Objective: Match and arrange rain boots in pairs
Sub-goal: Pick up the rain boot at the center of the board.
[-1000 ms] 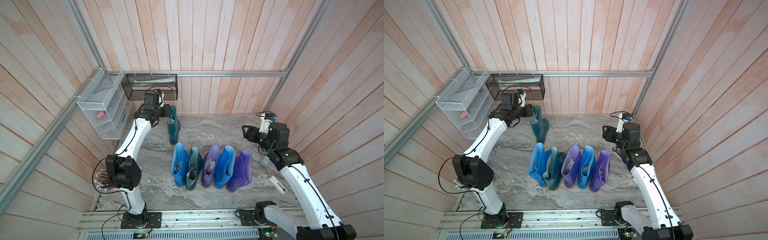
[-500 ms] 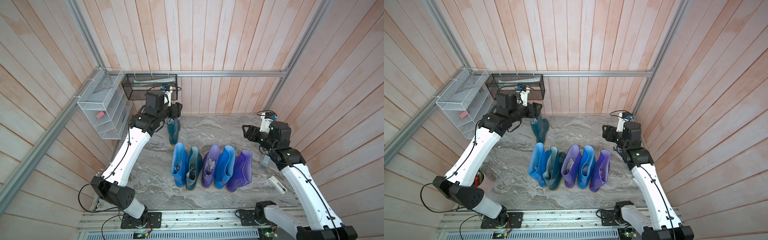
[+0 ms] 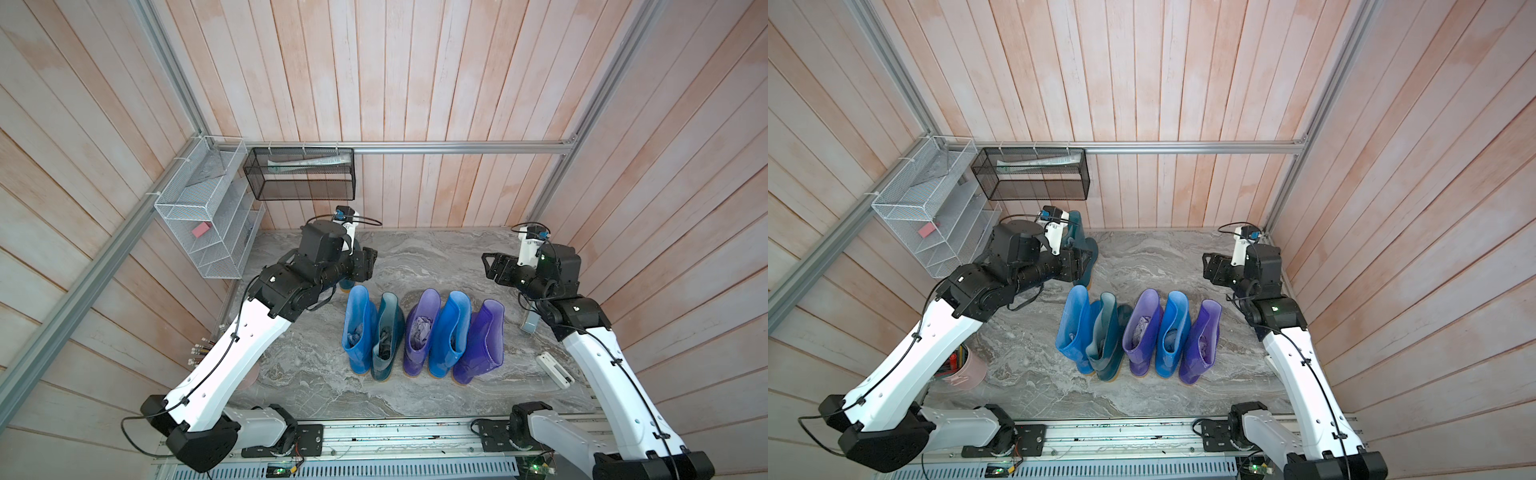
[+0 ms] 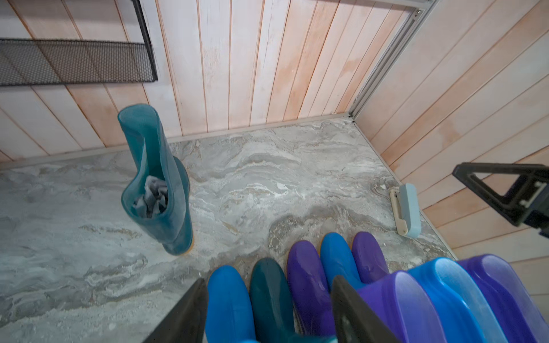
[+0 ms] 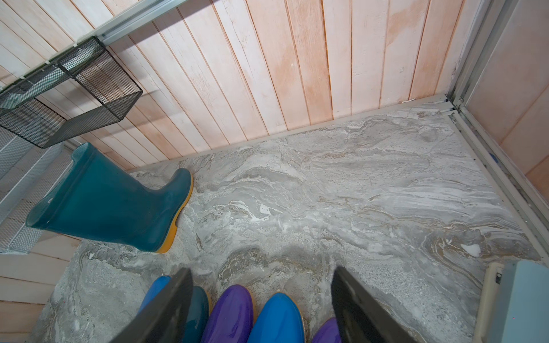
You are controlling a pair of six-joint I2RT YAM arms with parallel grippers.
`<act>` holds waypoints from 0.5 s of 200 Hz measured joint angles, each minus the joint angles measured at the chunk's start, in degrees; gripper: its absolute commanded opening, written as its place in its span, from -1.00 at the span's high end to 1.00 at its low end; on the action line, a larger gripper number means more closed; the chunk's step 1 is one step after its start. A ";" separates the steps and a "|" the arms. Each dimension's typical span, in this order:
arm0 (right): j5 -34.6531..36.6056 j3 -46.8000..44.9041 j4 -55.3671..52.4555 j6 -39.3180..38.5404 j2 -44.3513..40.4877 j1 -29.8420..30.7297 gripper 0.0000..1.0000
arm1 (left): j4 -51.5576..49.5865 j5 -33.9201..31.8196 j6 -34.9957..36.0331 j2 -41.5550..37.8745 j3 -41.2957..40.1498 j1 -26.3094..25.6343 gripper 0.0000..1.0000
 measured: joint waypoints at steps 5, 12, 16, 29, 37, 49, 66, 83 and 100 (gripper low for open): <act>0.00 -0.07 -0.02 0.00 0.00 0.00 -0.52 | -0.59 -0.31 -0.59 -0.72 -0.61 -0.68 -0.34; 0.00 -0.11 -0.02 0.00 0.00 0.00 -0.53 | -1.40 -0.94 -1.49 -1.73 -1.49 -1.66 -0.34; 0.00 -0.11 0.00 0.00 0.00 0.00 -0.53 | -1.84 -1.20 -1.97 -2.27 -1.92 -2.27 -0.34; 0.00 -0.11 0.11 0.00 0.00 0.00 -0.53 | -3.48 -1.77 -3.65 -4.09 -3.54 -4.63 -0.34; 0.02 -0.11 0.26 0.00 0.00 0.00 -0.53 | -4.35 -2.01 -4.68 -5.03 -4.39 -6.23 -0.34; 0.00 -0.13 0.46 0.00 0.00 0.00 -0.53 | -5.75 -2.25 -6.43 -6.25 -5.46 -8.66 -0.33; 0.00 -0.22 0.79 0.02 0.00 0.00 -0.53 | -7.45 -2.89 -8.74 -7.02 -6.08 -11.93 -0.31; 0.00 -0.76 1.31 0.02 0.00 0.00 -0.53 | -8.81 -3.61 -11.15 -6.97 -6.51 -15.28 -0.29; 0.00 -1.18 1.31 0.04 0.00 0.00 -0.53 | -9.90 -4.37 -13.27 -6.40 -6.93 -18.69 -0.29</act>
